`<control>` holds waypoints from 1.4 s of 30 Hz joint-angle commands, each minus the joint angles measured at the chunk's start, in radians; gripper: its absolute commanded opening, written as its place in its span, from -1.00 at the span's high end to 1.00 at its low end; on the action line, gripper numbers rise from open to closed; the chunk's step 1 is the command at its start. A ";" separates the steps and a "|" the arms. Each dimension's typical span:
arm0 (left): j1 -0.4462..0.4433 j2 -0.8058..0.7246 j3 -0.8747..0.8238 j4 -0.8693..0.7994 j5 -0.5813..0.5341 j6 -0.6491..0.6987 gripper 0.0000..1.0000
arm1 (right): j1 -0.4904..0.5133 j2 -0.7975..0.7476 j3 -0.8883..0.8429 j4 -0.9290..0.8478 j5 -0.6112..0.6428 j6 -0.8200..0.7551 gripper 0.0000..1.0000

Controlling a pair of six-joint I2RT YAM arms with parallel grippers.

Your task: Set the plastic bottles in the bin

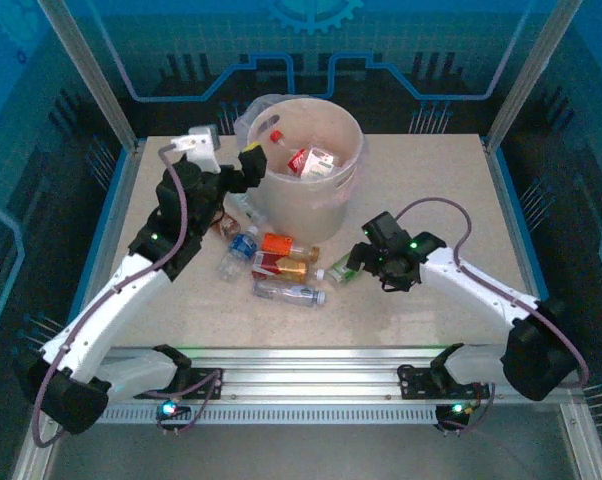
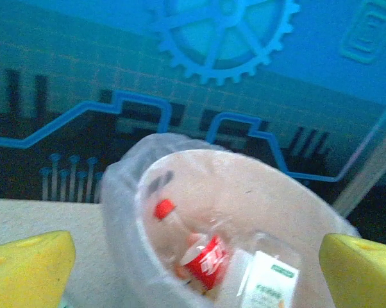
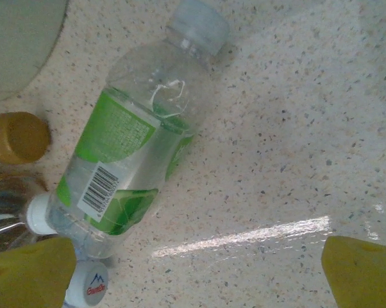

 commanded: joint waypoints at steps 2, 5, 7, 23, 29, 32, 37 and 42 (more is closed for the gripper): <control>-0.004 -0.083 -0.094 0.051 -0.196 -0.058 -0.98 | 0.044 0.065 0.066 0.010 0.043 0.039 -0.99; -0.001 -0.120 -0.143 0.039 -0.247 -0.073 -0.98 | 0.052 0.123 0.103 -0.017 0.056 0.057 -1.00; 0.002 -0.138 -0.166 0.036 -0.258 -0.075 -0.98 | 0.053 0.157 0.121 -0.005 0.052 0.053 -1.00; 0.041 -0.130 -0.188 -0.027 -0.241 -0.133 -0.98 | 0.058 0.340 0.184 0.099 -0.010 0.044 -1.00; 0.048 -0.122 -0.184 -0.037 -0.238 -0.141 -0.98 | 0.058 0.397 0.185 0.131 -0.031 0.027 -0.93; 0.050 -0.117 -0.183 -0.041 -0.234 -0.147 -0.98 | 0.054 0.422 0.187 0.142 -0.036 0.017 -0.84; 0.053 -0.116 -0.182 -0.046 -0.231 -0.154 -0.98 | 0.047 0.452 0.181 0.152 -0.041 -0.006 -0.67; 0.055 -0.112 -0.181 -0.051 -0.227 -0.158 -0.98 | 0.028 0.468 0.168 0.153 -0.047 -0.038 -0.51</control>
